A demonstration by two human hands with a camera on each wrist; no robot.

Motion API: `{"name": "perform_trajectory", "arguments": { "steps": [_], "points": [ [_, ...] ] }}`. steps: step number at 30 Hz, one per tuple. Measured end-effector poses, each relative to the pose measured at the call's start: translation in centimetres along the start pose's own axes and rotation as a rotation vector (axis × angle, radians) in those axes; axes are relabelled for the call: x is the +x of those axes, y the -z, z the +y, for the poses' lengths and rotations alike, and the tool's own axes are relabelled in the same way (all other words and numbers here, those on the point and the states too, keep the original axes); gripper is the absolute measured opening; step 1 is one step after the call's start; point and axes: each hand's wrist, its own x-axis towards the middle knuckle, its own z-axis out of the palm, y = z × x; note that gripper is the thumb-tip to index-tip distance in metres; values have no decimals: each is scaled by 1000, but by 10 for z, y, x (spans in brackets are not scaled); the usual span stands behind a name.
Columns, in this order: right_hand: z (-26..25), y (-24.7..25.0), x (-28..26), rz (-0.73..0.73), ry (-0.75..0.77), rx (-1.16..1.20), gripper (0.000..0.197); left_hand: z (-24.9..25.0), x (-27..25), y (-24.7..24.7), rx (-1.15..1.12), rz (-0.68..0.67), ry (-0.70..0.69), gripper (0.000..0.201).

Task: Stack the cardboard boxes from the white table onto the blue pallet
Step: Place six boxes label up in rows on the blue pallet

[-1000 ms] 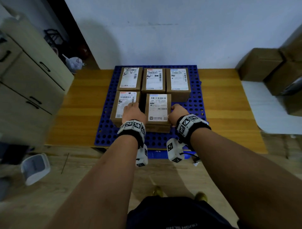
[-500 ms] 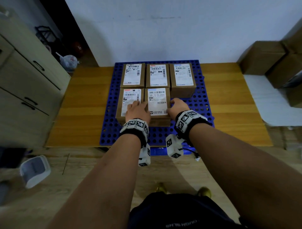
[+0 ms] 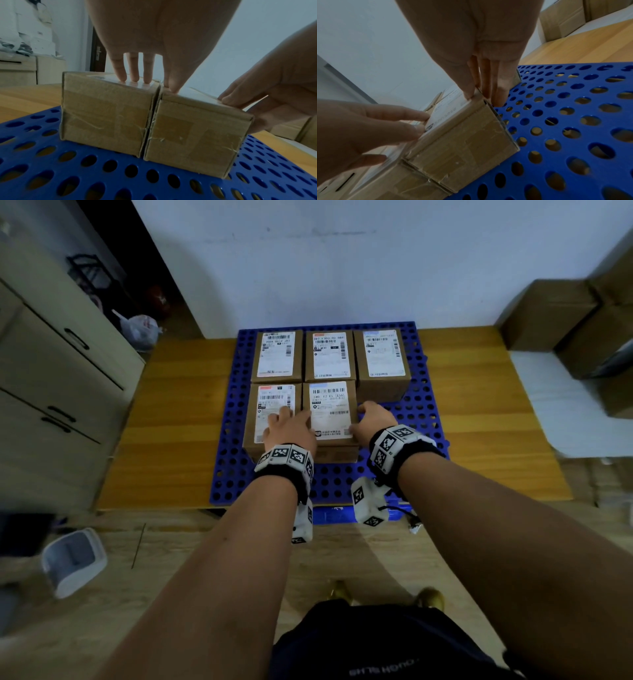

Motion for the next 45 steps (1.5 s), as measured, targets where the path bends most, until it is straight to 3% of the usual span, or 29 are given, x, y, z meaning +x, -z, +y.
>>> {"name": "perform_trajectory", "arguments": {
  "steps": [8, 20, 28, 33, 45],
  "points": [
    [40, 39, -14, 41, -59, 102, 36, 46, 5, 6, 72, -59, -119, 55],
    [198, 160, -39, 267, -209, 170, 44, 247, -24, -32, 227, 25, -510, 49],
    [320, 258, -45, 371, -254, 170, 44, 400, -47, -63, 177, 30, -607, 55],
    [380, 317, -53, 433, -290, 216, 26, 485, -59, -77, 116, 28, -639, 53],
    [459, 409, -25, 624, -413, 398, 50, 625, -36, -96, 58, -14, -666, 47]
  ]
}}
